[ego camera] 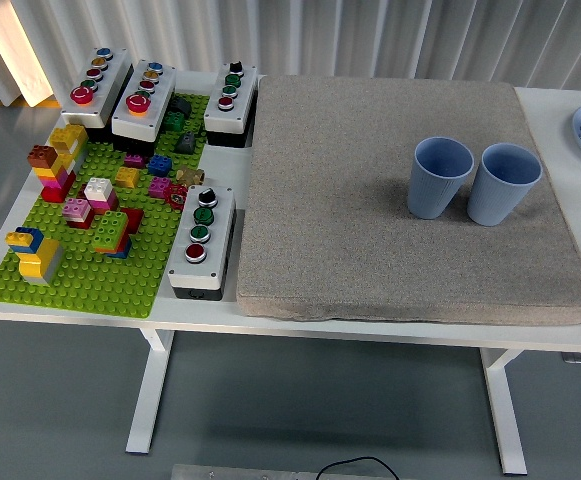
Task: Pick cup pour cup place
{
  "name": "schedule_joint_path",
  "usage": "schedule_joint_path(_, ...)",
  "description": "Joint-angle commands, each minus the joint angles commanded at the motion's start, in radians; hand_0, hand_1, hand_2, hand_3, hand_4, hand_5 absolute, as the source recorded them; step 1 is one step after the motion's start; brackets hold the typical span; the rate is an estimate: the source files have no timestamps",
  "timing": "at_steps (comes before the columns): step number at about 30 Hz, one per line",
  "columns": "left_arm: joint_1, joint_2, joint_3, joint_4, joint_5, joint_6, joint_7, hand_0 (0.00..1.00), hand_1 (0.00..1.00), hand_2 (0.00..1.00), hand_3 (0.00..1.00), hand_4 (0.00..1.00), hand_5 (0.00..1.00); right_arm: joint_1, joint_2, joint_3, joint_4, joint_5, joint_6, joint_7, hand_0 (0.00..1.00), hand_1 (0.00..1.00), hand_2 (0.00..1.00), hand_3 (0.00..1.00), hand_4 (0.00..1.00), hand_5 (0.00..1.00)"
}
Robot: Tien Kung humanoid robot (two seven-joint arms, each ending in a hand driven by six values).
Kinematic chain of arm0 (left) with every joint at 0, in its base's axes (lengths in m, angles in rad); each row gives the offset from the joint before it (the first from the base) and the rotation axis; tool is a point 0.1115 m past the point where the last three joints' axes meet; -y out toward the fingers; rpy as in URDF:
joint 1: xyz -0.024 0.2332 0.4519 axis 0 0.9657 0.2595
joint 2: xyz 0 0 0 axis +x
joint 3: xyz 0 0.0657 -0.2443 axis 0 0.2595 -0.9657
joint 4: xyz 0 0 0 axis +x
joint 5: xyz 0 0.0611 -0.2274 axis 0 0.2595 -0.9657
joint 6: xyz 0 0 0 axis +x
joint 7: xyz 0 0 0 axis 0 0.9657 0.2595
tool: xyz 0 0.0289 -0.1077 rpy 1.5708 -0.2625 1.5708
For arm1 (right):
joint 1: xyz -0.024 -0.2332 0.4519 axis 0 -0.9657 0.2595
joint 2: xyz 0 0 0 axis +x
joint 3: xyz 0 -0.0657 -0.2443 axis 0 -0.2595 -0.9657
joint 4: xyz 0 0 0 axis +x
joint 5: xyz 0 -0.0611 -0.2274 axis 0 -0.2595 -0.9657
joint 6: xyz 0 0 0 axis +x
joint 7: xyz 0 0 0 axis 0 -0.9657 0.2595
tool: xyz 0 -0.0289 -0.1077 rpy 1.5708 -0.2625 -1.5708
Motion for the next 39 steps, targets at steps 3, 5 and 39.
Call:
schedule_joint_path(3,-0.001,0.0,0.001,0.0,-0.001,0.0,0.0,0.75,0.781,0.832,0.646,0.55,0.942,-0.001,-0.002,0.001,0.001,-0.01,0.009,-0.01,0.922,0.845,0.86,0.873,0.766,0.998)
schedule_joint_path(5,-0.001,0.0,0.002,0.0,-0.001,0.0,0.0,0.75,0.781,0.832,0.646,0.55,0.942,-0.001,-0.003,0.002,0.002,-0.017,0.013,-0.016,0.922,0.845,0.86,0.873,0.766,0.998)
schedule_joint_path(39,0.005,0.002,0.006,0.0,-0.014,0.003,-0.005,0.749,0.781,0.834,0.644,0.55,0.938,0.001,0.002,-0.025,0.004,-0.06,0.055,-0.044,0.926,0.841,0.854,0.88,0.75,0.968)
